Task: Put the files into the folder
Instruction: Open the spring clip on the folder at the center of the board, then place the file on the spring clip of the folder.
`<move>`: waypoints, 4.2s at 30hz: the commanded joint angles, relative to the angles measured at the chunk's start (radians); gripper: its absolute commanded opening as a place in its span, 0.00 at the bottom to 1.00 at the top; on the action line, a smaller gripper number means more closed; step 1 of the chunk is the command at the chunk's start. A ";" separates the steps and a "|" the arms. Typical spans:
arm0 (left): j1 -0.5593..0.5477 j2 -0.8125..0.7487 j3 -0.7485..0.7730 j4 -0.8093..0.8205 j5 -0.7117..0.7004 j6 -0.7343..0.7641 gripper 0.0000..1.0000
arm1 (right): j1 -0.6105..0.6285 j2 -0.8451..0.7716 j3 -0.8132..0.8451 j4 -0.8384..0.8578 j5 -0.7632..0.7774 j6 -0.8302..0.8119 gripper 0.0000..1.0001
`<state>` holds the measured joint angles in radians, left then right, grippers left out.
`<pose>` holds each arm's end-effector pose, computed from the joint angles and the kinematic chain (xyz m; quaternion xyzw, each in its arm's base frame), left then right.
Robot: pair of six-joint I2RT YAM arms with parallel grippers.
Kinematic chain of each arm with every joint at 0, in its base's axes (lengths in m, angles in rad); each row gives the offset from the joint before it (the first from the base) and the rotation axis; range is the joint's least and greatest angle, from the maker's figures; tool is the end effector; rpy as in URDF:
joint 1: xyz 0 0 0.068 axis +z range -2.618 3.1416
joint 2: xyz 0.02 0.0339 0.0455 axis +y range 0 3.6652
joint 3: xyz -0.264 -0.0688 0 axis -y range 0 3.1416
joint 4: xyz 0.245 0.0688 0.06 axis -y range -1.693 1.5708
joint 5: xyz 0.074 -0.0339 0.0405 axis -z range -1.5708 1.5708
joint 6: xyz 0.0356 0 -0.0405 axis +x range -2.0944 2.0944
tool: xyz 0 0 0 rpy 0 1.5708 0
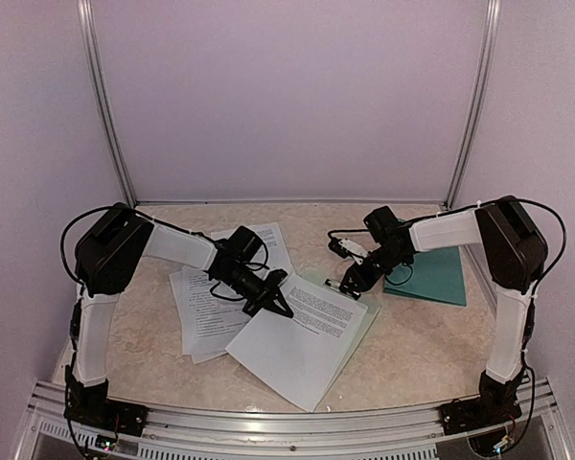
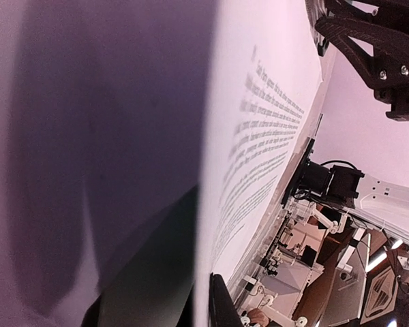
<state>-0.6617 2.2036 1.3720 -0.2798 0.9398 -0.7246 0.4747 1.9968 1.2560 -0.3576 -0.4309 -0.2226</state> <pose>0.3197 -0.2855 0.1006 -0.0757 -0.8710 0.4689 0.1256 0.3479 0.1955 0.1381 -0.3715 0.8755 0.2349 0.2007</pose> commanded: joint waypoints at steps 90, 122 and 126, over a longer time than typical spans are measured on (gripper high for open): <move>-0.026 0.132 0.221 -0.260 0.019 0.215 0.00 | -0.036 -0.001 -0.013 -0.046 -0.149 0.068 0.00; -0.013 0.164 0.312 -0.321 0.042 0.195 0.00 | -0.033 -0.006 -0.008 -0.050 -0.144 0.065 0.00; -0.010 0.179 0.316 -0.299 0.061 0.171 0.00 | -0.032 -0.008 -0.009 -0.050 -0.144 0.065 0.00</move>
<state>-0.6792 2.3394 1.6684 -0.6159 0.9707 -0.5251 0.4465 1.9991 1.2514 -0.3985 -0.5446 -0.1661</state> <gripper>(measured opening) 0.003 0.172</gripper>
